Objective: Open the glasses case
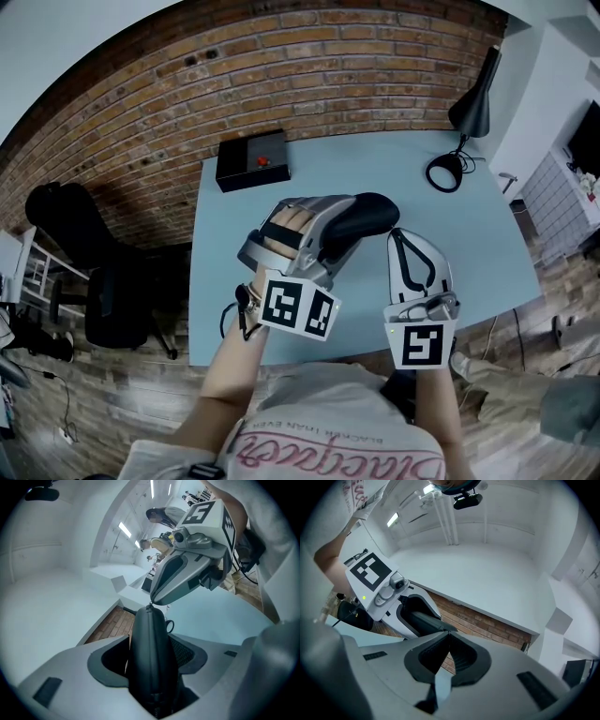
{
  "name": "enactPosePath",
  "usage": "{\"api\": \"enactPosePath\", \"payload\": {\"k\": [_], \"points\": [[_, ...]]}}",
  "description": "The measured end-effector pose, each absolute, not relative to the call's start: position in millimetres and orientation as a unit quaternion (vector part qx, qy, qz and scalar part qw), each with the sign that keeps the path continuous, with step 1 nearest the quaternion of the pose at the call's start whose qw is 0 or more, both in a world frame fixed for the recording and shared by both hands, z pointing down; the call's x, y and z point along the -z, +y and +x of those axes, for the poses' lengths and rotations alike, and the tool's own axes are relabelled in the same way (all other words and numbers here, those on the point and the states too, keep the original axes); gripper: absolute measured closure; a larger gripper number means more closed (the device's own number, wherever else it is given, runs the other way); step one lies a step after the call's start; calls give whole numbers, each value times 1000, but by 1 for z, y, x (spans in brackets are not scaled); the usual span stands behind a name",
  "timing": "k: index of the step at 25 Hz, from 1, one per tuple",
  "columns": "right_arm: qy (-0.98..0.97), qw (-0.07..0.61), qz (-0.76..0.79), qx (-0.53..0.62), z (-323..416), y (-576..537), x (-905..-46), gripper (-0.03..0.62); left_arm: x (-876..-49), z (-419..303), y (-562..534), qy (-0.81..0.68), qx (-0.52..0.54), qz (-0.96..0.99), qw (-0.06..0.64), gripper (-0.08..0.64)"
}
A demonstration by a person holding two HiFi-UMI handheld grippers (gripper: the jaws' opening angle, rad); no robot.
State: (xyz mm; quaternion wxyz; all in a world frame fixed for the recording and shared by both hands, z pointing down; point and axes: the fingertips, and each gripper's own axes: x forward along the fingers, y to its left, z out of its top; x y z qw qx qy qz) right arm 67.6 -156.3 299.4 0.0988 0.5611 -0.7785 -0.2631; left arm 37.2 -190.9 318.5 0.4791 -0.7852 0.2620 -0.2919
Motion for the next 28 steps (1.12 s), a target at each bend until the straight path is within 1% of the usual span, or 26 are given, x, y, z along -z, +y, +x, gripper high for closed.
{"api": "enactPosePath", "payload": {"k": [2, 6, 7, 10, 11, 17, 21, 24, 28], "points": [[-773, 110, 566, 267, 69, -158, -301, 571, -319, 38, -189, 256, 290, -789, 477, 302], [-786, 107, 549, 263, 65, -158, -302, 571, -321, 36, -185, 235, 286, -798, 476, 304], [-795, 95, 542, 255, 65, -156, -300, 571, -321, 35, -184, 231, 281, -803, 472, 304], [-813, 23, 545, 206, 67, -154, -291, 572, -318, 35, -183, 225, 261, -819, 458, 304], [-814, 14, 547, 198, 69, -154, -290, 574, -317, 35, -183, 223, 258, -822, 456, 304], [-819, 10, 549, 165, 79, -159, -295, 574, -317, 29, -173, 196, 239, -842, 442, 304], [-842, 13, 523, 129, 85, -160, -307, 574, -315, 28, -169, 181, 226, -855, 431, 305], [-859, -9, 505, 79, 90, -162, -312, 574, -314, 28, -165, 170, 213, -866, 420, 305], [-867, -18, 497, 47, 92, -166, -317, 572, -315, 30, -162, 164, 207, -875, 405, 305]]}}
